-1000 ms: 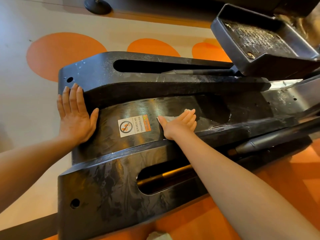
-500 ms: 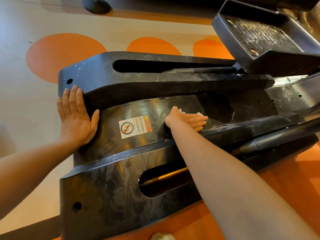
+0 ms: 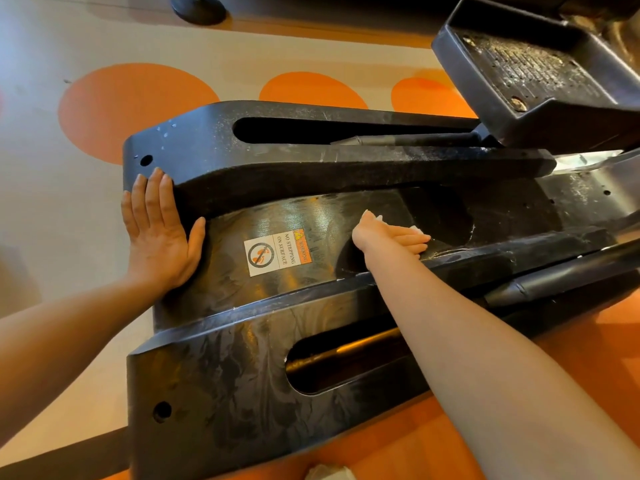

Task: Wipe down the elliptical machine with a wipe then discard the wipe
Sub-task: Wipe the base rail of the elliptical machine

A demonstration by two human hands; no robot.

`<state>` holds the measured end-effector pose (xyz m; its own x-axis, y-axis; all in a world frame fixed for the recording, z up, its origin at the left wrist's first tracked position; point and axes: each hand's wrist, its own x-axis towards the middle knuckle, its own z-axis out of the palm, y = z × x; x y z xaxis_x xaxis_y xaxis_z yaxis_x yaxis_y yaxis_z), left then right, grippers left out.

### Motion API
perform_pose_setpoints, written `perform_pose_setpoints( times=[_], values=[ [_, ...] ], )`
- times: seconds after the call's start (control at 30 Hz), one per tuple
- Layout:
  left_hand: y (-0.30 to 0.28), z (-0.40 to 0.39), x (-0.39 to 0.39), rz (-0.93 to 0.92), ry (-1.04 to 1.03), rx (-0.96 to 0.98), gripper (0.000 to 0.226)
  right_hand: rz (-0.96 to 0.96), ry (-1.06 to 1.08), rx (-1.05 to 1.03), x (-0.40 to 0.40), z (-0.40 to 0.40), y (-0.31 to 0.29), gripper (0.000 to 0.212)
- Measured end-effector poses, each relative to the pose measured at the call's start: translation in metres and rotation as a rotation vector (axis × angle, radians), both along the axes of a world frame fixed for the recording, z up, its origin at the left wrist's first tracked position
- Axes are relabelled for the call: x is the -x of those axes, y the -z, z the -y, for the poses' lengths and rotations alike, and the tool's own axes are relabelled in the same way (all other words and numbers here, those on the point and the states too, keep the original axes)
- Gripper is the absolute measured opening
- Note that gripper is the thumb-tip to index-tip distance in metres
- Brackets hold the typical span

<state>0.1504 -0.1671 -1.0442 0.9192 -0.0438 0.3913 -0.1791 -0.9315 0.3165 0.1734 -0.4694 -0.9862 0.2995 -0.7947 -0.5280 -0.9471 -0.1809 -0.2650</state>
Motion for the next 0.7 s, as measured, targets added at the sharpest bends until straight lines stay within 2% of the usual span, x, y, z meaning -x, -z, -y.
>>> perform_pose_setpoints(
  times=[0.07,0.2,0.37,0.47,0.53,0.63,0.7],
  values=[
    [-0.001,0.000,0.001,-0.010,-0.001,0.002,0.076,-0.015,-0.029,0.025,0.005,0.007,-0.002,0.097],
    [-0.001,-0.001,0.000,-0.011,0.005,-0.001,0.076,0.087,0.042,0.086,-0.001,0.031,0.003,0.093],
    [-0.001,0.000,0.000,-0.008,0.009,0.006,0.075,0.072,0.038,0.114,-0.003,0.033,-0.001,0.089],
    [0.000,-0.001,0.000,-0.001,0.010,0.006,0.076,0.012,0.044,0.031,0.009,0.015,-0.025,0.082],
    [-0.001,0.000,0.001,-0.012,0.014,0.000,0.076,0.088,-0.010,-0.039,-0.001,0.032,-0.005,0.074],
    [-0.002,-0.002,0.002,-0.020,0.024,-0.015,0.077,0.097,-0.031,-0.035,-0.014,0.056,0.032,0.084],
    [-0.003,-0.003,0.003,-0.022,0.031,-0.035,0.078,0.113,-0.003,0.036,-0.011,0.059,0.023,0.087]
  ],
)
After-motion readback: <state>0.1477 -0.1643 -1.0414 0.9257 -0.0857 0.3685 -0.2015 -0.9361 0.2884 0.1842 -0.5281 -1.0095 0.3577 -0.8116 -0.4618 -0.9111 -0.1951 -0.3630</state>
